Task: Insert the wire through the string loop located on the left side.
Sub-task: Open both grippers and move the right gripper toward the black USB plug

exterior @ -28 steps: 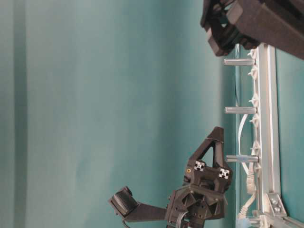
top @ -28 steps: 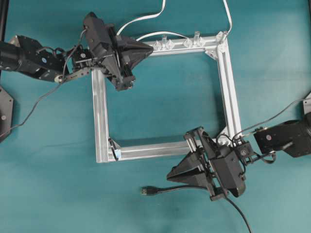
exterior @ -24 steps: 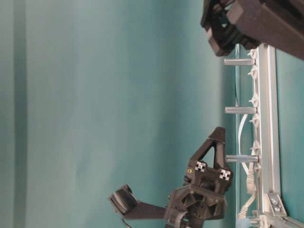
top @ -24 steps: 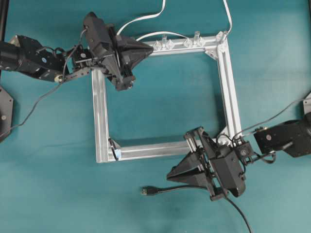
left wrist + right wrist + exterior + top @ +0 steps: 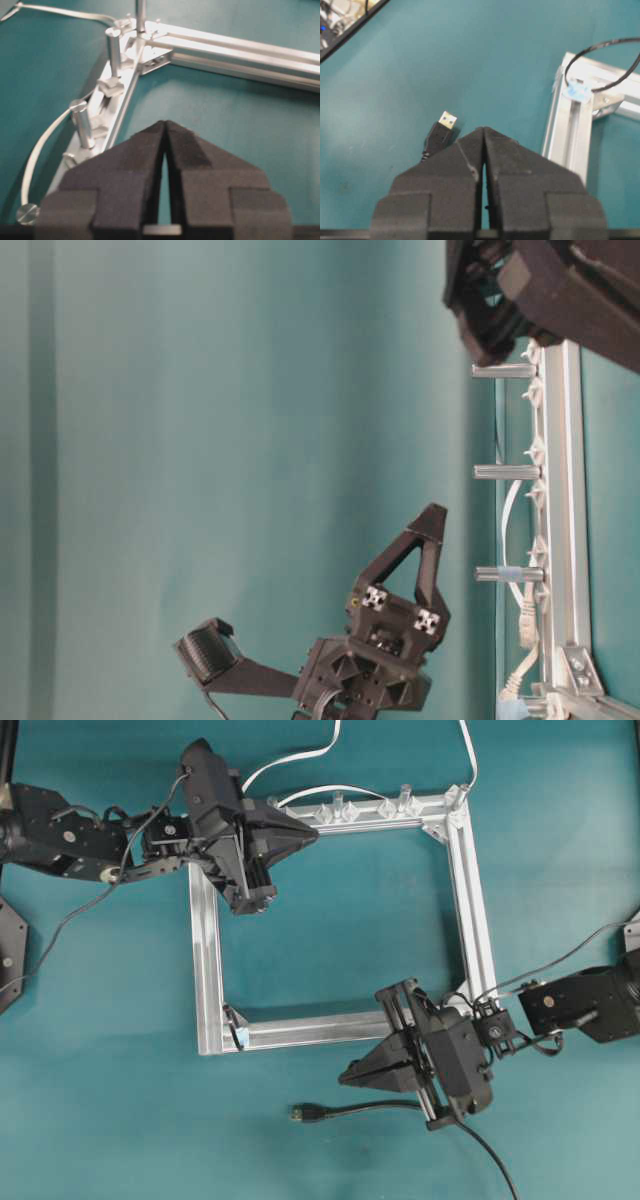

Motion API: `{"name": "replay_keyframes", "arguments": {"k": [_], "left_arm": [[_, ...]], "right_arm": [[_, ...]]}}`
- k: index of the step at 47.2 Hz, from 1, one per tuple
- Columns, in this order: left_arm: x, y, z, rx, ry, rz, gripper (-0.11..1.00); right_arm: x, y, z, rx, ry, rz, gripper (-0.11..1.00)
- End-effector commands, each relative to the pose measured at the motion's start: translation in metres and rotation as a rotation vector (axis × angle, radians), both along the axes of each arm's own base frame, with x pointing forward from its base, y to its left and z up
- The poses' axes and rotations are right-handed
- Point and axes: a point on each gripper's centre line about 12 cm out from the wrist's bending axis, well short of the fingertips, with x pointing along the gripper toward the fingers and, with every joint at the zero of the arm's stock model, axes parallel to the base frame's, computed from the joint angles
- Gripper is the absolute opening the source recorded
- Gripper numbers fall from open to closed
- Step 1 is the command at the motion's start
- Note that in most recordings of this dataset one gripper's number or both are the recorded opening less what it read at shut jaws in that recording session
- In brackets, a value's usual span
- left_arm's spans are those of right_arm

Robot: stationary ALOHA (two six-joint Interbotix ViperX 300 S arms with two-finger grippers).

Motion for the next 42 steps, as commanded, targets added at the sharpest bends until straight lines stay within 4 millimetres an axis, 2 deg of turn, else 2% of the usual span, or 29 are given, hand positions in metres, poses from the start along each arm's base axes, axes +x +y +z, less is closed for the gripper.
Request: {"name": "replay_keyframes", "arguments": {"k": [1,13,15,19,24,30,33,35,42], "left_arm": [[0.000,-0.002,0.013,0.006,-0.019,-0.006,0.00],[-0.005,-0.004,0.014,-0.015,0.040,-0.011,0.01],[-0.006,-0.005,0.015,-0.016,0.045,-0.013,0.08],[-0.007,-0.005,0.017,-0.022,0.051,-0.013,0.30],[-0.008,-0.006,0.020,-0.022,0.059,-0.015,0.57],[-0.012,-0.007,0.022,-0.025,0.068,-0.016,0.84],[-0.013,-0.008,0.023,-0.026,0.071,-0.018,0.87],[-0.014,-0.008,0.024,-0.026,0.072,-0.019,0.87],[-0.017,-0.011,0.026,-0.026,0.072,-0.023,0.88]], "right_arm": [[0.005,0.002,0.011,0.045,-0.005,-0.010,0.00],[0.010,0.004,0.012,0.042,0.026,-0.009,0.00],[0.011,0.004,0.013,0.038,0.023,-0.008,0.00],[0.011,0.004,0.013,0.031,0.021,-0.006,0.03],[0.013,0.003,0.015,0.032,0.016,-0.013,0.24],[0.016,0.003,0.017,0.025,0.013,-0.015,0.62],[0.016,0.003,0.017,0.023,0.009,-0.015,0.79],[0.016,0.003,0.017,0.020,0.008,-0.015,0.86],[0.018,0.003,0.019,0.015,0.004,-0.024,0.86]]}}
